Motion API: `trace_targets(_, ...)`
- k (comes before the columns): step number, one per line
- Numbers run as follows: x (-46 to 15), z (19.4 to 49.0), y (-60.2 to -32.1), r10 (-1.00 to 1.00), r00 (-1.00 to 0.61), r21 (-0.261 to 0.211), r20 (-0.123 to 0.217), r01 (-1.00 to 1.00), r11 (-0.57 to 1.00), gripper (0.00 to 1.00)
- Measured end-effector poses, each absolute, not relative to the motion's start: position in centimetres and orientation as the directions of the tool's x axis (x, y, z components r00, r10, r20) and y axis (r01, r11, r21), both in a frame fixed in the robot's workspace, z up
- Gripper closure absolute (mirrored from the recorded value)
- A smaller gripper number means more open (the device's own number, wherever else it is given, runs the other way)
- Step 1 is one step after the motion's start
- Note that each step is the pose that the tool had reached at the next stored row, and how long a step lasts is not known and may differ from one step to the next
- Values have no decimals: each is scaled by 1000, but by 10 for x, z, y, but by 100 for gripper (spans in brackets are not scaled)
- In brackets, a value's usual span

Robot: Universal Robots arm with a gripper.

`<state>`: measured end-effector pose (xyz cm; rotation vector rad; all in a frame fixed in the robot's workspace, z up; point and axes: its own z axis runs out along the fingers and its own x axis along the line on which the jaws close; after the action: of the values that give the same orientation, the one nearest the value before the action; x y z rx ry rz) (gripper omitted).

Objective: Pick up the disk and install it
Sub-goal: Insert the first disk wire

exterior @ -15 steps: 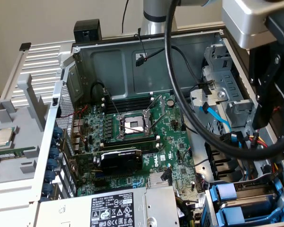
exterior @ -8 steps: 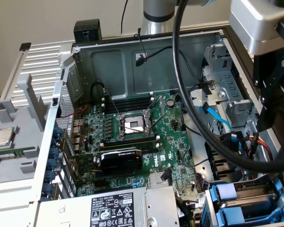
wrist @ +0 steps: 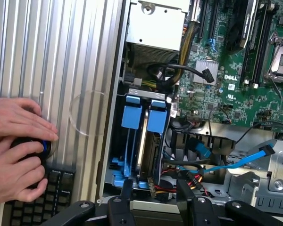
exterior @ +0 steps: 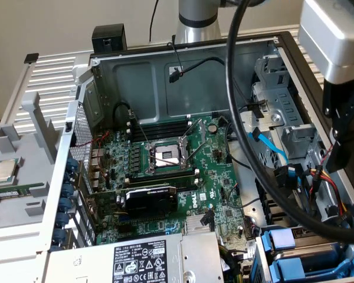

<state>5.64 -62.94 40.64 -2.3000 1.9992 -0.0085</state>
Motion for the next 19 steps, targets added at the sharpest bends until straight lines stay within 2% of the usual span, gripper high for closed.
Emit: trace_targets(19,64,391,-638,-979,188,-69,-85,-981,-183,51)
